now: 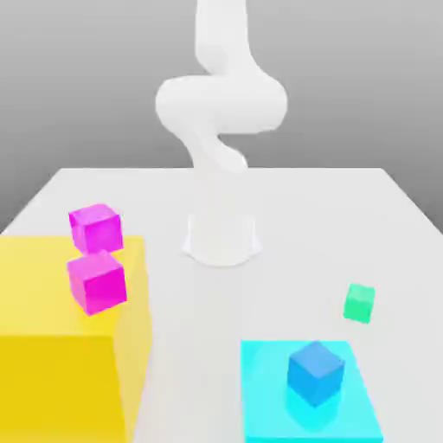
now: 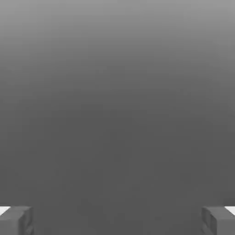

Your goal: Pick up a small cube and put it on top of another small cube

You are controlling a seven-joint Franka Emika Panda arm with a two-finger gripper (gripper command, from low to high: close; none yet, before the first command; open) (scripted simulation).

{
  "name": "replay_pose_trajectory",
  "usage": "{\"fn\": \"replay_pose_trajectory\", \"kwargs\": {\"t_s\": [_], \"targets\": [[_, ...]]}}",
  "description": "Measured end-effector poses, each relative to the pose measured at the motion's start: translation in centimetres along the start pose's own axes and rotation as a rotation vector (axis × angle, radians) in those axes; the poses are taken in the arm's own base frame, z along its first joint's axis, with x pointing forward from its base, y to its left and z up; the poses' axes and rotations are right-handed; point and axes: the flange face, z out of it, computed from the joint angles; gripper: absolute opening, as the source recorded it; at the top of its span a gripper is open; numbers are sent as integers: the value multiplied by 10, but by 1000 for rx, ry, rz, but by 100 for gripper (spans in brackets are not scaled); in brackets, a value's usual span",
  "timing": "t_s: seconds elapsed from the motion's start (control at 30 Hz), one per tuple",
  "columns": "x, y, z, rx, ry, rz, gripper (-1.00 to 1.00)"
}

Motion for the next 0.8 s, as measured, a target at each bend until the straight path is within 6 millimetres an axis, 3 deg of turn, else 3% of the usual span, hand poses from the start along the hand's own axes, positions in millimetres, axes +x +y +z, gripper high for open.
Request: {"fn": "replay_pose_trajectory", "kwargs": {"t_s": [0.2,0.4,0.6,0.8], "targets": [[-95,-19,121,-29,-222,-221,0],[-219,-11,204,-69,-415,-458,0],[-347,34,250,-121,-584,-714,0],[-454,107,264,-178,-720,-986,0]]}}
